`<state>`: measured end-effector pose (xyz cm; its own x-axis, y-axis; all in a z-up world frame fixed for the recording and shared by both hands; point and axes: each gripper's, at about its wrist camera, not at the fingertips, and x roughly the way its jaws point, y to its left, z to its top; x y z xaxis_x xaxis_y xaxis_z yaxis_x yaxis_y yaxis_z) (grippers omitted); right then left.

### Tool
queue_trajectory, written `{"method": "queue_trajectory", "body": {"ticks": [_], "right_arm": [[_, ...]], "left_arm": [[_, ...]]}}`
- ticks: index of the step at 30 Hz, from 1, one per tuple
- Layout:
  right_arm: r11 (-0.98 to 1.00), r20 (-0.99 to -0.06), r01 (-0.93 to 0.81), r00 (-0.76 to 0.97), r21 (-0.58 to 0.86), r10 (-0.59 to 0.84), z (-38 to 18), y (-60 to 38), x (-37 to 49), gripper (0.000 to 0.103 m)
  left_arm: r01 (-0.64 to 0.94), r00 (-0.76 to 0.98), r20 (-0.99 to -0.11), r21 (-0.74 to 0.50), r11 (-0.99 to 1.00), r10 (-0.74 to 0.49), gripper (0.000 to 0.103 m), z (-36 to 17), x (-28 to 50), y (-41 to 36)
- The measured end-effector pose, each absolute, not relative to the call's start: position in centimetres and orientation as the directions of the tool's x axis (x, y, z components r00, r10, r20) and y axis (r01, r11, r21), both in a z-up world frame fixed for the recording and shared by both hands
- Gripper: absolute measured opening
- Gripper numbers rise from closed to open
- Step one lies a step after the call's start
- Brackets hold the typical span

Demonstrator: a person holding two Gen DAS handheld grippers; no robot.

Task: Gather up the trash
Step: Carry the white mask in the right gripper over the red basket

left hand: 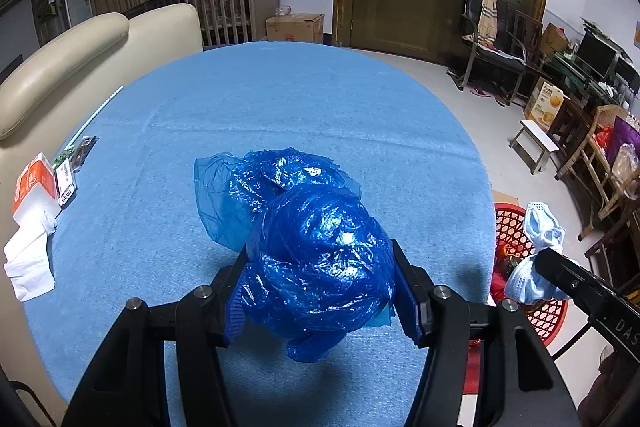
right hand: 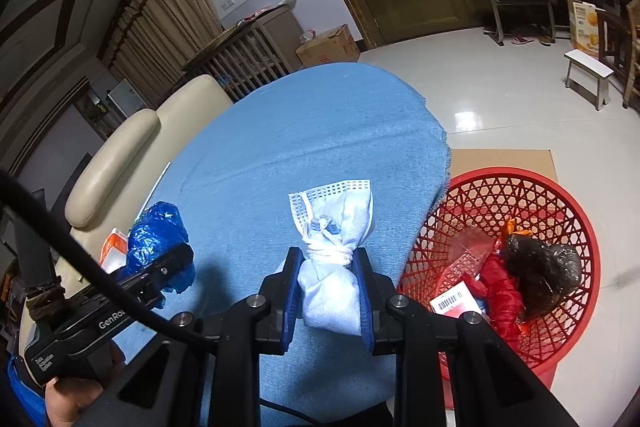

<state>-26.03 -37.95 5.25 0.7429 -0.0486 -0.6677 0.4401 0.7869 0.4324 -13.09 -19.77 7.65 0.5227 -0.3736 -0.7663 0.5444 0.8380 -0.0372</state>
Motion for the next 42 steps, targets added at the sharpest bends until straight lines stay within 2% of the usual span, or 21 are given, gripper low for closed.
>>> {"method": "queue_trajectory", "body": {"ticks": [19,42], "right_arm": [[0.787,-0.685,0.451,0.727,0.420,-0.051,4.6,-37.9,-25.3,0.027],[0.762,-0.690,0.516,0.712,0.391,-0.129,6.2,-39.5,-27.5,0.027]], "left_arm": [[0.560,0.499,-0.777,-0.048,0.827,-0.383,0.063,7.2,-12.3,-21.1],[0.611,0.442,-0.786,-0.089,0.787,-0.432,0.063,7.0,-11.9,-20.9]]}}
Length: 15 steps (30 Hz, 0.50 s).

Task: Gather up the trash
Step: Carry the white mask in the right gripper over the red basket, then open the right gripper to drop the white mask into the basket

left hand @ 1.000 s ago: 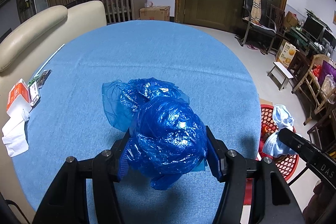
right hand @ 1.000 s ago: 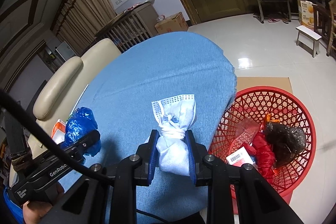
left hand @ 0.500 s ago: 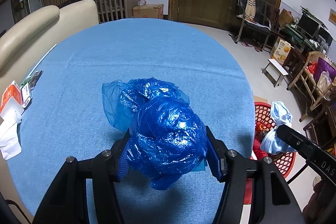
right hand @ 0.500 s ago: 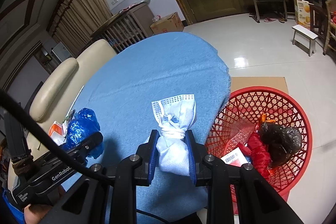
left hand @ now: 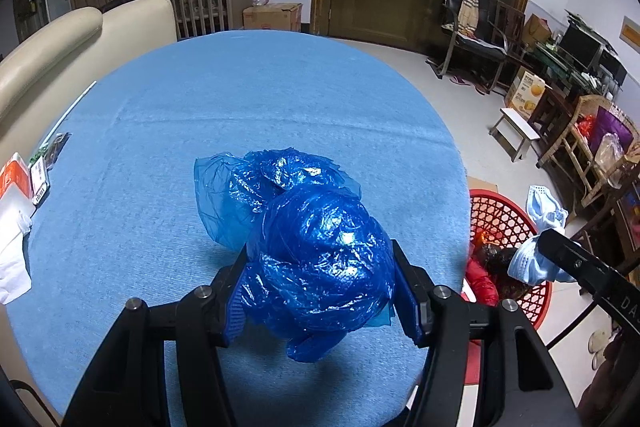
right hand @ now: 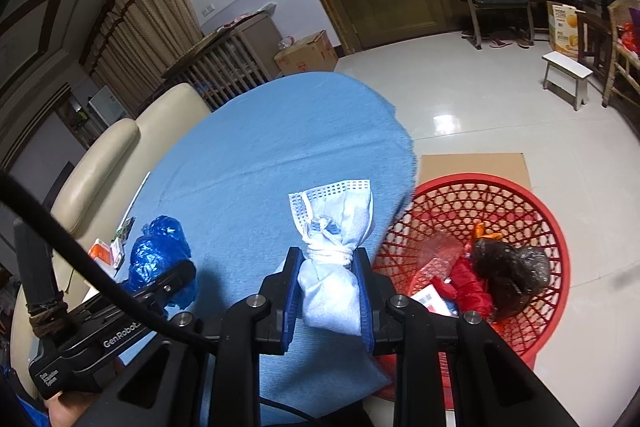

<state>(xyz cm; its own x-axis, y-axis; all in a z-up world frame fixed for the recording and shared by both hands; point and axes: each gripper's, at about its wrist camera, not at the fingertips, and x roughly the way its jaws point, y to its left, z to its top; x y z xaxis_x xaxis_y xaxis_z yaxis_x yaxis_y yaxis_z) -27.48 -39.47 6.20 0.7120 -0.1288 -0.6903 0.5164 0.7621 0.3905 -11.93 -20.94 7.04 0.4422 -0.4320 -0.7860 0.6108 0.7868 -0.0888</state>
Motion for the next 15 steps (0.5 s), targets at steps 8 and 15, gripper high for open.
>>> {"method": "queue_trajectory", "body": {"ticks": [8,15], "right_arm": [[0.696,-0.724,0.613,0.662,0.373,-0.195,3.9,-42.4,-31.5,0.027],[0.653,-0.731,0.662,0.640,0.369,-0.236,3.7,-45.2,-33.5,0.027]], "left_arm": [[0.655,0.435,-0.776,-0.074,0.752,-0.456,0.063,7.1,-13.2,-21.8],[0.702,0.421,-0.778,-0.045,0.710,-0.466,0.063,7.4,-14.3,-24.1]]}}
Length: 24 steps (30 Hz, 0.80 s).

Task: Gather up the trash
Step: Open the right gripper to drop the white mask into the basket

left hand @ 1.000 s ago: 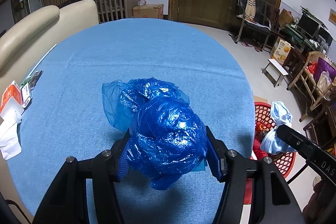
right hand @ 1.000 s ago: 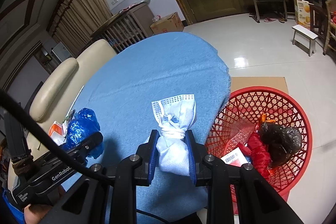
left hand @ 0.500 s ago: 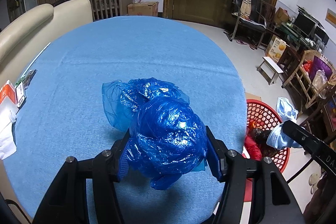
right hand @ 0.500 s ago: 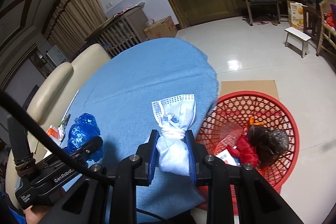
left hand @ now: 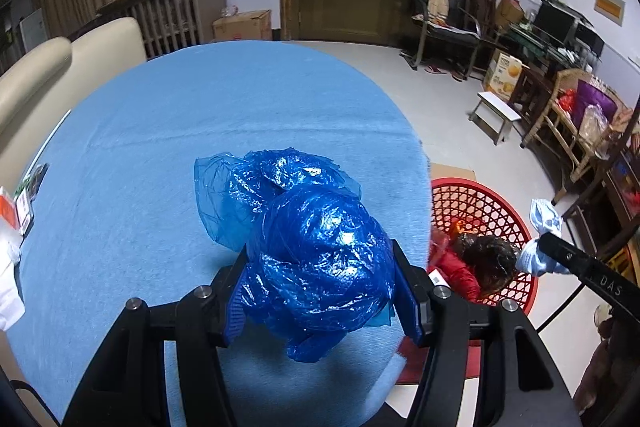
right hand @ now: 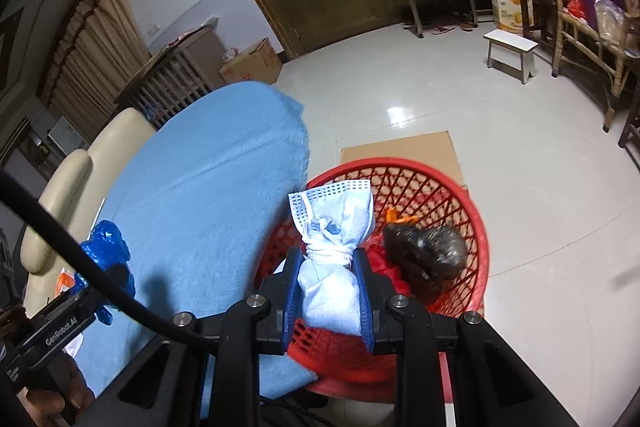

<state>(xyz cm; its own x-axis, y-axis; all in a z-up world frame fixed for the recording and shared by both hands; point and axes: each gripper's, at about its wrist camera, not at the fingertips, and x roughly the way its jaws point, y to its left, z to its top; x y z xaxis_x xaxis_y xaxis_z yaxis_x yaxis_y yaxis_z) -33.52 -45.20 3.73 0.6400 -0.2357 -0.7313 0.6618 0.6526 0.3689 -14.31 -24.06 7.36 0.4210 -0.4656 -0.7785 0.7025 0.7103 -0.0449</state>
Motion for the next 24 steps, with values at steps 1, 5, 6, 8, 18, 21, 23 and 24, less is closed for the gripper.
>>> {"method": "queue_trajectory", "body": {"ticks": [1,5,6,8,18,21,23,24], "right_arm": [[0.653,-0.729,0.663,0.641,0.368,-0.240,3.9,-45.5,-33.6,0.027],[0.647,-0.729,0.663,0.643,0.376,-0.234,3.7,-45.9,-33.6,0.027],[0.647,-0.728,0.662,0.645,0.378,-0.233,3.7,-45.8,-33.6,0.027],[0.648,-0.726,0.660,0.647,0.380,-0.233,3.7,-45.7,-33.6,0.027],[0.643,-0.717,0.661,0.654,0.386,-0.242,3.8,-45.7,-34.0,0.027],[0.641,-0.716,0.664,0.653,0.385,-0.246,4.0,-45.8,-34.4,0.027],[0.638,-0.715,0.667,0.652,0.385,-0.250,4.0,-46.1,-34.6,0.027],[0.637,-0.715,0.668,0.652,0.385,-0.252,4.1,-46.2,-34.7,0.027]], "left_arm": [[0.708,0.421,-0.781,-0.036,0.706,-0.462,0.063,7.4,-14.5,-24.5],[0.718,0.419,-0.787,-0.018,0.696,-0.453,0.063,7.3,-14.7,-25.4],[0.719,0.420,-0.787,-0.015,0.695,-0.452,0.063,7.3,-14.7,-25.5],[0.723,0.418,-0.789,-0.013,0.691,-0.451,0.063,7.3,-14.8,-25.6],[0.743,0.403,-0.789,-0.014,0.669,-0.464,0.063,7.7,-15.2,-26.0],[0.750,0.398,-0.789,-0.013,0.661,-0.467,0.063,7.7,-15.6,-26.2],[0.755,0.396,-0.789,-0.011,0.655,-0.470,0.063,7.8,-15.7,-26.4],[0.758,0.394,-0.790,-0.010,0.653,-0.469,0.063,7.8,-15.8,-26.6]]}}
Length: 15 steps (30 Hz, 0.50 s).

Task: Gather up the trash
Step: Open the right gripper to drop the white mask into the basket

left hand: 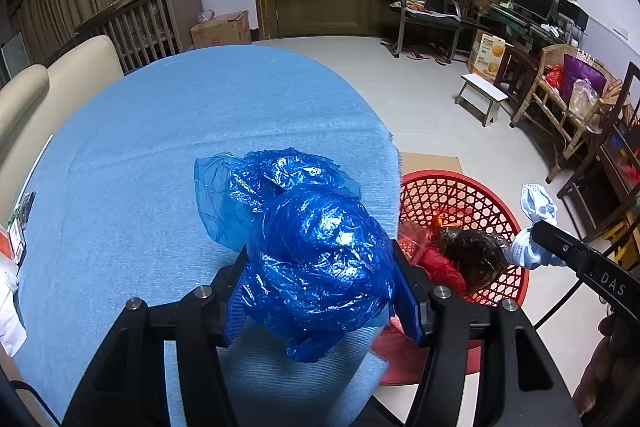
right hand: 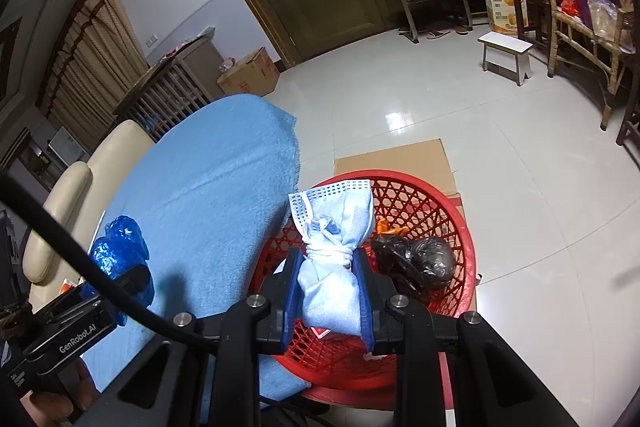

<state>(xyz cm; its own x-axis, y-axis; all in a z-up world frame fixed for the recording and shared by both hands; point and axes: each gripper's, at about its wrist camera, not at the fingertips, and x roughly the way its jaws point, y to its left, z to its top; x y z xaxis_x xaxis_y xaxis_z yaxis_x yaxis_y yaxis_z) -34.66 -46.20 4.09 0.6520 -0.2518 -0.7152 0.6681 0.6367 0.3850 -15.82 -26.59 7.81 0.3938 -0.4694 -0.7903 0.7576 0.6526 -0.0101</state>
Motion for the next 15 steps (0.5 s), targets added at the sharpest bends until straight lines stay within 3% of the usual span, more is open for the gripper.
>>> {"method": "queue_trajectory", "body": {"ticks": [13,15], "right_arm": [[0.666,-0.733,0.666,0.629,0.337,-0.258,4.0,-48.0,-33.6,0.030],[0.653,-0.761,0.682,0.602,0.331,-0.243,2.7,-48.7,-33.3,0.055]], "left_arm": [[0.786,0.371,-0.795,-0.007,0.618,-0.480,0.063,8.3,-16.9,-29.0],[0.794,0.362,-0.797,-0.008,0.608,-0.484,0.063,8.2,-17.2,-29.5]]}}
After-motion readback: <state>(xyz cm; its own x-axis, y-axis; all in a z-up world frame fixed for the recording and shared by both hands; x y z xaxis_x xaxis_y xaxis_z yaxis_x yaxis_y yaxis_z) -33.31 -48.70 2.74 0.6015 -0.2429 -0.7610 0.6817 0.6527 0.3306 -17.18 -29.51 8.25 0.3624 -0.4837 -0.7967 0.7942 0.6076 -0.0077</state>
